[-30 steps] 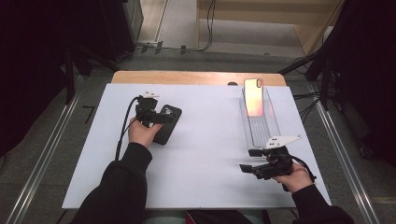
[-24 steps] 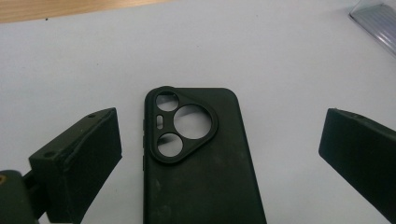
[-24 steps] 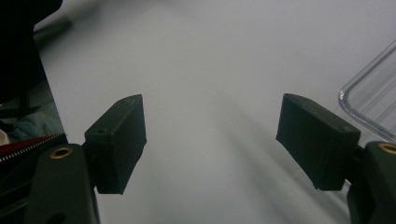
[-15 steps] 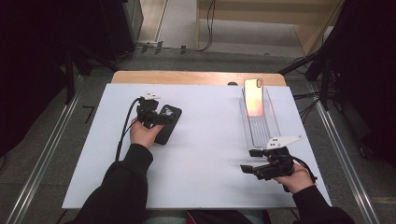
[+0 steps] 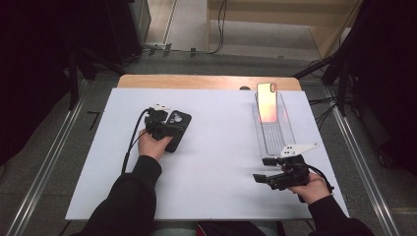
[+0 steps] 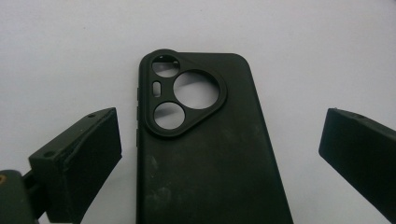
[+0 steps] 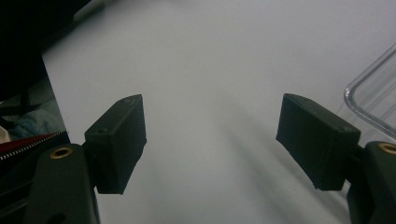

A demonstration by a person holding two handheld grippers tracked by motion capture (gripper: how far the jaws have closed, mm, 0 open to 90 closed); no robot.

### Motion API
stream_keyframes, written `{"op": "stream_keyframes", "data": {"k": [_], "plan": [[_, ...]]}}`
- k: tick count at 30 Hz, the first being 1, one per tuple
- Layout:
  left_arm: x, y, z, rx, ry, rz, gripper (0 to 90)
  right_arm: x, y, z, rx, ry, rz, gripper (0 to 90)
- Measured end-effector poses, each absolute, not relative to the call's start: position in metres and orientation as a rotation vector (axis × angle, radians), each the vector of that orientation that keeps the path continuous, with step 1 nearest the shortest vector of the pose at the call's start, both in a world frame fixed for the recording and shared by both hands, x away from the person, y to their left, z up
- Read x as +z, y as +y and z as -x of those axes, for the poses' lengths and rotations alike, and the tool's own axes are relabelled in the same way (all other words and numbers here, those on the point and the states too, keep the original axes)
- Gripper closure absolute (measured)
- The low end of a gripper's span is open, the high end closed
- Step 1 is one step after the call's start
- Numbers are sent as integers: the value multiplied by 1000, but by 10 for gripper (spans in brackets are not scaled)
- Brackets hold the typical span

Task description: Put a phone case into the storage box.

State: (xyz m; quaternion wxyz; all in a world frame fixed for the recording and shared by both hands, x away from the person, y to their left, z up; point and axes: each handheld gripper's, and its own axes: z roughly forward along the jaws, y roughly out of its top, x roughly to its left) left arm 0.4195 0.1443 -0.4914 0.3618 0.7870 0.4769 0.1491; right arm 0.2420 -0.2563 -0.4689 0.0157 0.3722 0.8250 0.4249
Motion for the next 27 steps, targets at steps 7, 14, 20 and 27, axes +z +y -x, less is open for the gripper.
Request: {"op": "stream_keyframes", "data": {"k": [7, 14, 20, 27], "plan": [[-504, 145, -420, 385, 1253, -2054, 0, -470, -256, -242, 1314, 2573, -1158, 221], [-509, 140, -417, 451, 1226, -2100, 0, -471, -257, -243, 1309, 2576, -1163, 221], [-511, 137, -415, 491, 1227, -2118, 0, -470, -256, -243, 1306, 2577, -1161, 221], [-511, 134, -414, 527, 1237, -2134, 8, -471, -257, -243, 1302, 2569, -1168, 220]]}}
